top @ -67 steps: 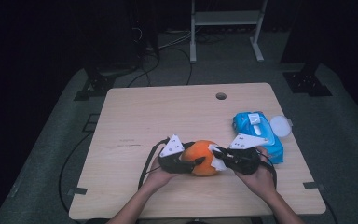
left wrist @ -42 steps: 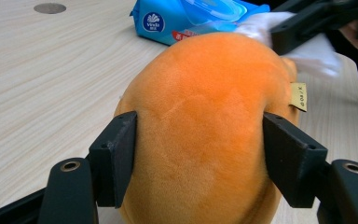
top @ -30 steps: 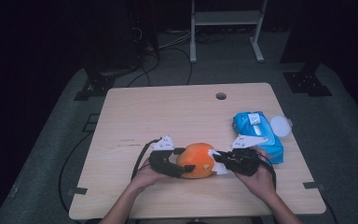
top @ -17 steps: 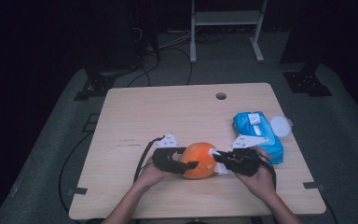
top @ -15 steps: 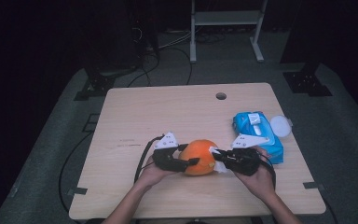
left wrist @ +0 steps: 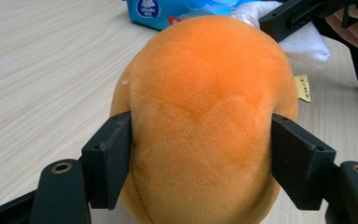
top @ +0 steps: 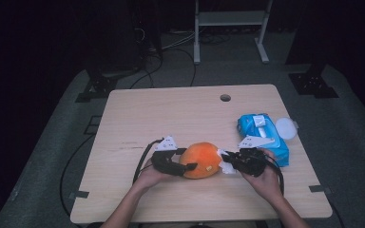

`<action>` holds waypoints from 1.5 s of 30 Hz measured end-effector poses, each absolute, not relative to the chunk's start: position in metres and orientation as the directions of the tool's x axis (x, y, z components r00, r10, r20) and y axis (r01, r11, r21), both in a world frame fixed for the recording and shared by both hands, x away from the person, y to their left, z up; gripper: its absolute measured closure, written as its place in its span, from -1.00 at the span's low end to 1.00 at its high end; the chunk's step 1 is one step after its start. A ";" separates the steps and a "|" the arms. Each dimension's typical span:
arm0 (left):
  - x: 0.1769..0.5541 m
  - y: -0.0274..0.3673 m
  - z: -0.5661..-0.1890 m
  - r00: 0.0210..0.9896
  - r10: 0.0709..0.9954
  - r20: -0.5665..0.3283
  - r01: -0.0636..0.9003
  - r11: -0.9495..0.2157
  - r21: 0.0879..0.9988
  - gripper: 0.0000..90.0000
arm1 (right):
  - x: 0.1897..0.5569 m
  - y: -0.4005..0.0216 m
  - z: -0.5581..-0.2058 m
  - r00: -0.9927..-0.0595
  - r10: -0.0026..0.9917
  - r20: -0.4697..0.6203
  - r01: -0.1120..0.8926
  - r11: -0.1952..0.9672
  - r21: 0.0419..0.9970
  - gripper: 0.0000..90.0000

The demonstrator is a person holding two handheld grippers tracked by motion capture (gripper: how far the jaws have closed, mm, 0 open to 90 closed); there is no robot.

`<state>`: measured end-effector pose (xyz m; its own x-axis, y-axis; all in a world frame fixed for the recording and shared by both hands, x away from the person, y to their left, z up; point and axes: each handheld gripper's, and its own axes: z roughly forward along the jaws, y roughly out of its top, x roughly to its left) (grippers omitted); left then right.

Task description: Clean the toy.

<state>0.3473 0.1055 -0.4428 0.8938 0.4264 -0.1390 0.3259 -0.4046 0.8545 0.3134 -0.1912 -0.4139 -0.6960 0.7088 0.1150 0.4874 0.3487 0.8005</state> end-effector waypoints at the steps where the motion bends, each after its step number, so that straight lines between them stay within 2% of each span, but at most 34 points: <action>1: 0.347 0.105 -0.443 0.893 0.428 -0.137 0.326 -0.408 0.853 -0.39 | 0.313 -0.190 -0.414 -0.697 0.708 0.111 0.486 0.352 0.800 0.79; 5: 0.346 0.103 -0.444 0.891 0.434 -0.137 0.327 -0.400 0.856 -0.40 | 0.307 -0.182 -0.404 -0.720 0.682 0.130 0.460 0.329 0.824 0.79; 9: 0.347 0.104 -0.443 0.893 0.428 -0.139 0.327 -0.405 0.854 -0.43 | 0.305 -0.173 -0.403 -0.735 0.672 0.090 0.431 0.361 0.827 0.79; 14: 0.344 0.101 -0.442 0.894 0.429 -0.132 0.319 -0.401 0.859 -0.48 | 0.318 -0.191 -0.413 -0.682 0.718 0.138 0.501 0.322 0.803 0.79; 15: 0.343 0.099 -0.441 0.895 0.431 -0.115 0.308 -0.411 0.858 -0.50 | 0.319 -0.194 -0.416 -0.676 0.716 0.174 0.522 0.300 0.798 0.79; 18: 0.338 0.089 -0.435 0.897 0.437 -0.073 0.282 -0.437 0.854 -0.50 | 0.316 -0.191 -0.411 -0.685 0.708 0.174 0.509 0.293 0.809 0.79; 25: 0.322 0.070 -0.428 0.910 0.409 0.060 0.178 -0.518 0.837 -0.49 | 0.300 -0.165 -0.397 -0.754 0.648 0.108 0.418 0.346 0.840 0.79; 28: 0.326 0.076 -0.428 0.916 0.400 0.017 0.193 -0.478 0.857 -0.57 | 0.303 -0.170 -0.398 -0.749 0.653 0.114 0.428 0.345 0.835 0.79; 31: 0.337 0.085 -0.431 0.899 0.426 -0.101 0.291 -0.408 0.866 -0.78 | 0.307 -0.180 -0.401 -0.734 0.667 0.130 0.449 0.331 0.830 0.79; 33: 0.341 0.086 -0.433 0.893 0.427 -0.143 0.327 -0.397 0.857 -0.78 | 0.308 -0.182 -0.402 -0.733 0.667 0.133 0.450 0.329 0.830 0.79; 34: 0.342 0.086 -0.435 0.892 0.422 -0.161 0.340 -0.394 0.854 -0.72 | 0.307 -0.182 -0.401 -0.732 0.669 0.131 0.450 0.330 0.830 0.79; 37: 0.336 0.082 -0.433 0.897 0.427 -0.117 0.306 -0.406 0.861 -0.49 | 0.304 -0.175 -0.399 -0.739 0.665 0.113 0.435 0.341 0.833 0.79; 39: 0.330 0.076 -0.429 0.904 0.421 -0.080 0.272 -0.420 0.866 -0.44 | 0.299 -0.167 -0.397 -0.758 0.644 0.103 0.413 0.351 0.840 0.79; 42: 0.323 0.068 -0.425 0.915 0.403 -0.015 0.215 -0.455 0.864 -0.43 | 0.293 -0.158 -0.394 -0.786 0.613 0.079 0.377 0.374 0.847 0.79; 45: 0.325 0.071 -0.427 0.913 0.407 -0.032 0.227 -0.439 0.869 -0.56 | 0.294 -0.161 -0.392 -0.779 0.625 0.049 0.362 0.385 0.849 0.79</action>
<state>0.3255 0.0713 -0.4275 0.9127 0.4075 -0.0319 0.2265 -0.4392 0.8693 0.2936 -0.1614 -0.3922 -0.7794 0.6246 0.0488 0.3617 0.3850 0.8491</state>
